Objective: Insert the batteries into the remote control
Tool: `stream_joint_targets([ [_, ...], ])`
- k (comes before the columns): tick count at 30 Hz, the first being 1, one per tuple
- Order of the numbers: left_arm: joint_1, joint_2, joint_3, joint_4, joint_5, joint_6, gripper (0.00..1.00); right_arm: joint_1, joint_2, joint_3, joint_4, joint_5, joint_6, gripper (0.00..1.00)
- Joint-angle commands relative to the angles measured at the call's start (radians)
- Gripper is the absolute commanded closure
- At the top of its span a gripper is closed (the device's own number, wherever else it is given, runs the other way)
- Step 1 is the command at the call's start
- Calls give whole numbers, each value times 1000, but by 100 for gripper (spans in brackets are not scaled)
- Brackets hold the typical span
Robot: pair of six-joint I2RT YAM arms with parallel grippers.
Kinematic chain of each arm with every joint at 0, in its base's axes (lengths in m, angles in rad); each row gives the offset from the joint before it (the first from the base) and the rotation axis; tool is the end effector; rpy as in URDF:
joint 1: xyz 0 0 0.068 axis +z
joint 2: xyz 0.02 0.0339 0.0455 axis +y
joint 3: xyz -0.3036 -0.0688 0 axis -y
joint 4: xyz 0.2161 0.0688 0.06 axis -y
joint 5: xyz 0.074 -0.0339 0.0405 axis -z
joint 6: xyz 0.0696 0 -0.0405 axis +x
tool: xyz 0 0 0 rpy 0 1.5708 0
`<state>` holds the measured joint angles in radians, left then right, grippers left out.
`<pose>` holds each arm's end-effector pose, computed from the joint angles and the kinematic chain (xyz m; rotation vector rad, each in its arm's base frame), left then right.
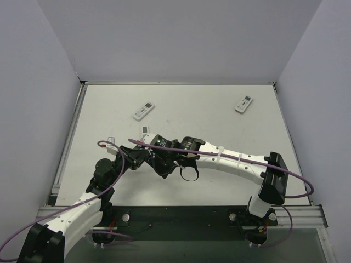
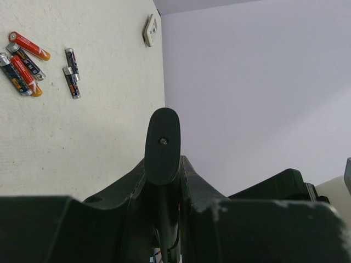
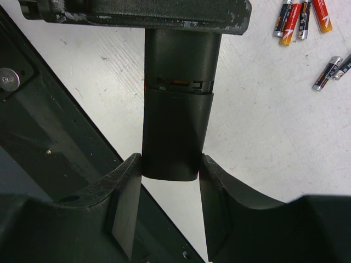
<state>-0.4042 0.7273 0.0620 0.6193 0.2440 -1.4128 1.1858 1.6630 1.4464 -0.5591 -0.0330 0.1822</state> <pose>0.1236 -0.0712 0.2226 -0.7071 1.7313 -1.5389 0.1385 0.3478 0.3274 -1.1977 2.1476 0.6839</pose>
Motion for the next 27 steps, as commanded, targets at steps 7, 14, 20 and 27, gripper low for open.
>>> stream_joint_targets([
  [7,2,-17,6,88,18,-17,100,3,1,40,-39,12,11,56],
  [14,2,-16,6,86,17,-17,100,3,-2,43,-41,12,8,54],
  [20,2,-11,6,86,17,-15,100,3,-5,54,-41,8,3,55],
  [27,1,-8,6,88,24,-14,100,5,7,77,-47,7,8,55],
])
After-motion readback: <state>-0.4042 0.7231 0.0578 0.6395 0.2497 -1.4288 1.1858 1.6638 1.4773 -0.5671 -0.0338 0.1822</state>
